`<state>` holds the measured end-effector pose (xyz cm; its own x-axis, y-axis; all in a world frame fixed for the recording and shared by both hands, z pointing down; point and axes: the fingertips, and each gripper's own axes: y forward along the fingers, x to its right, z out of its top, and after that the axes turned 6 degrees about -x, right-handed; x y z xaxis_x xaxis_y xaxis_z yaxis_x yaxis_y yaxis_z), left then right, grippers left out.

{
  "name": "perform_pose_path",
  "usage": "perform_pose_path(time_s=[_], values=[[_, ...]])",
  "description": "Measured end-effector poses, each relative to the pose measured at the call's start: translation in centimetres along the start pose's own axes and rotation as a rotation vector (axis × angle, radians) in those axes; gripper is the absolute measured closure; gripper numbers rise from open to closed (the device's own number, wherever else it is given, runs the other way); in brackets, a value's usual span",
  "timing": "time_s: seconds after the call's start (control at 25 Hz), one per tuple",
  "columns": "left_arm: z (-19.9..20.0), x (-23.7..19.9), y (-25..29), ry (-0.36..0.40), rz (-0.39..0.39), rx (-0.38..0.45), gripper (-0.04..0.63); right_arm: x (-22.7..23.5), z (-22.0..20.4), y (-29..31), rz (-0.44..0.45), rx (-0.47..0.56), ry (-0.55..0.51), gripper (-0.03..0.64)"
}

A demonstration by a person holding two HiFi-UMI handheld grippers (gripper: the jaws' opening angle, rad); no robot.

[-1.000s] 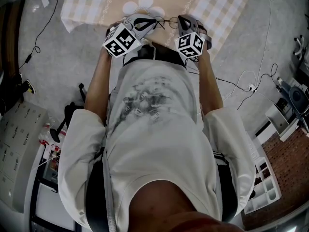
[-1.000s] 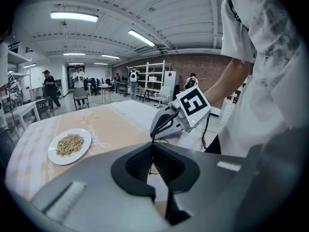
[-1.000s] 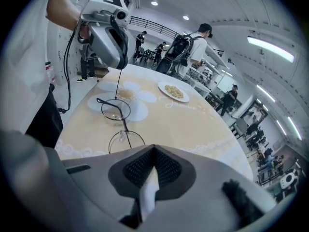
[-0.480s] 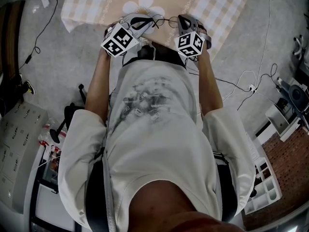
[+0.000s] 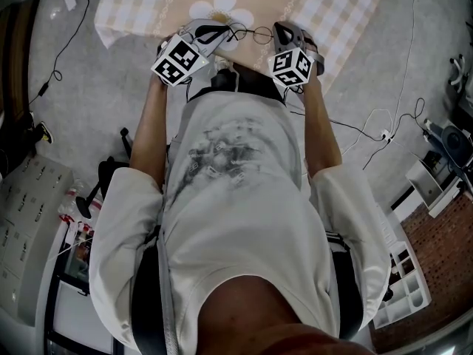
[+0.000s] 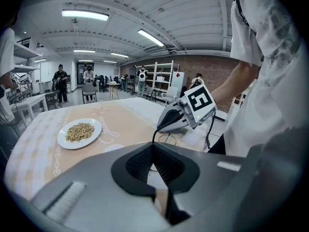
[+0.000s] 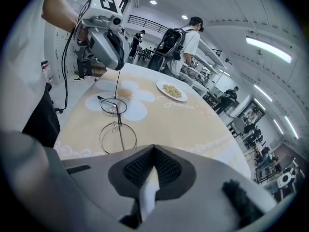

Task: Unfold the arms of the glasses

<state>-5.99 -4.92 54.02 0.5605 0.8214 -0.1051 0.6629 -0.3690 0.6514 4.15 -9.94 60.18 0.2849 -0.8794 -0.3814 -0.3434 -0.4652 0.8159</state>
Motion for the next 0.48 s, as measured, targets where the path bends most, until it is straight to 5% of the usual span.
perform_pose_path(time_s=[0.48], values=[[0.0,0.4,0.0,-0.014,-0.001,0.009,0.588,-1.5,4.0,-2.0,0.021,0.122,0.004,0.601]])
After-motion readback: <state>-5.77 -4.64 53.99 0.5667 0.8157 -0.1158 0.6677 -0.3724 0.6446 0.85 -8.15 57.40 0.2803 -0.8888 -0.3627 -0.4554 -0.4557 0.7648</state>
